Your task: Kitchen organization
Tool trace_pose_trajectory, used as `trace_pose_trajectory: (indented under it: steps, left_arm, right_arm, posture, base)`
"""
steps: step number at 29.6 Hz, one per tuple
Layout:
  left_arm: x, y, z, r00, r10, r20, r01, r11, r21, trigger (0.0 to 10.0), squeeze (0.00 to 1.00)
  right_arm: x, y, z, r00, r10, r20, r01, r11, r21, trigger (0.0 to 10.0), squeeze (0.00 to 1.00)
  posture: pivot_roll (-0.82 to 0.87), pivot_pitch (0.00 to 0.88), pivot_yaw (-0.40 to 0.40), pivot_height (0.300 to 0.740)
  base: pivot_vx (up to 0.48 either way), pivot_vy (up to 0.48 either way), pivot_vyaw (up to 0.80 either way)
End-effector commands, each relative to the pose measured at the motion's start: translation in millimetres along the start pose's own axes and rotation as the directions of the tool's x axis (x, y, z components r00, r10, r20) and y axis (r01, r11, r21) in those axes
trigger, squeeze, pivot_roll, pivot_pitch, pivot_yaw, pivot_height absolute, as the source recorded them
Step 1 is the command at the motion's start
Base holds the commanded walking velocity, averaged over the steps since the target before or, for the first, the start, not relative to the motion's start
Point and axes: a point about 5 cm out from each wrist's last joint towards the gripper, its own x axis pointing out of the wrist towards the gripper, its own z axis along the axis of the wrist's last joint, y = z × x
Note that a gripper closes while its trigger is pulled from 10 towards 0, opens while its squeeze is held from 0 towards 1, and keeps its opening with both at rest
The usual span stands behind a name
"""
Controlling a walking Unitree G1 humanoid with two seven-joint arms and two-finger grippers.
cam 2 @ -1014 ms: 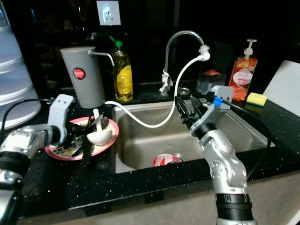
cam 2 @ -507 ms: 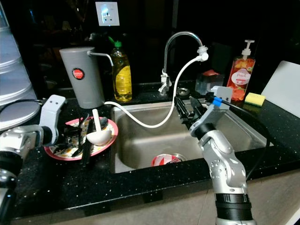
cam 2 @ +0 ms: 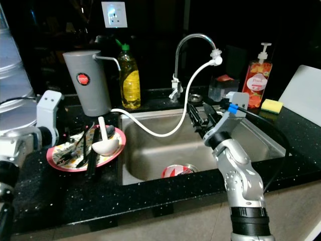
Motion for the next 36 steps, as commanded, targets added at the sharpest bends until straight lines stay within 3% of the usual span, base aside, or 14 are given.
trace_pose_trajectory:
  steps: [1,6,14,20,21,22,36]
  left_arm:
    - [-10.0,8.1,0,1.0,0.017,-0.014,-0.017,1.0,0.003,10.0,0.0]
    - [-12.6,14.3,-16,0.996,0.065,-0.058,-0.067,0.997,-0.024,10.0,0.0]
    - [-9.5,10.2,-42,0.99,0.066,-0.125,-0.076,0.994,-0.077,10.0,0.0]
    - [-6.4,10.2,-49,0.987,0.078,-0.143,-0.091,0.992,-0.085,10.0,0.0]
    - [-5.1,10.7,-50,0.986,0.088,-0.144,-0.102,0.991,-0.088,5.3,0.0]
    - [-3.2,10.6,-51,0.984,0.1,-0.144,-0.114,0.99,-0.086,0.0,0.0]
    - [-2.6,5.9,-38,0.993,0.098,-0.065,-0.103,0.991,-0.082,0.0,0.0]
  right_arm:
    - [-0.7,0.0,0,1.0,0.002,-0.007,-0.002,1.0,0.003,10.0,0.0]
    - [-0.7,-0.2,-2,1.0,0.002,-0.011,-0.002,1.0,0.009,10.0,0.0]
    - [2.4,1.1,-2,1.0,0.01,-0.011,-0.01,1.0,0.017,10.0,0.0]
    - [2.9,1.7,-3,1.0,0.013,-0.011,-0.013,1.0,0.019,10.0,0.0]
    - [3.4,1.5,-2,1.0,0.013,-0.009,-0.013,1.0,0.018,10.0,0.0]
    - [3.6,0.9,-1,1.0,0.01,-0.005,-0.01,1.0,0.017,10.0,0.0]
    - [2.3,-0.1,-1,1.0,0.007,-0.005,-0.007,1.0,0.015,10.0,0.0]
  posture:
    - [-0.04,0.042,-0.031,0.74]
    - [-0.03,0.033,-0.039,0.74]
    - [-0.03,0.037,-0.046,0.74]
    - [-0.03,0.033,-0.044,0.74]
    - [-0.03,0.031,-0.04,0.74]
    - [-0.04,0.034,-0.038,0.74]
    - [-0.03,0.033,-0.046,0.74]
  base:
    - [0.0,0.0,0.0]
    - [0.0,0.0,0.0]
    - [0.0,0.0,0.0]
    - [0.0,0.0,0.0]
    - [0.0,0.0,0.0]
    - [0.0,0.0,0.0]
    - [0.0,0.0,0.0]
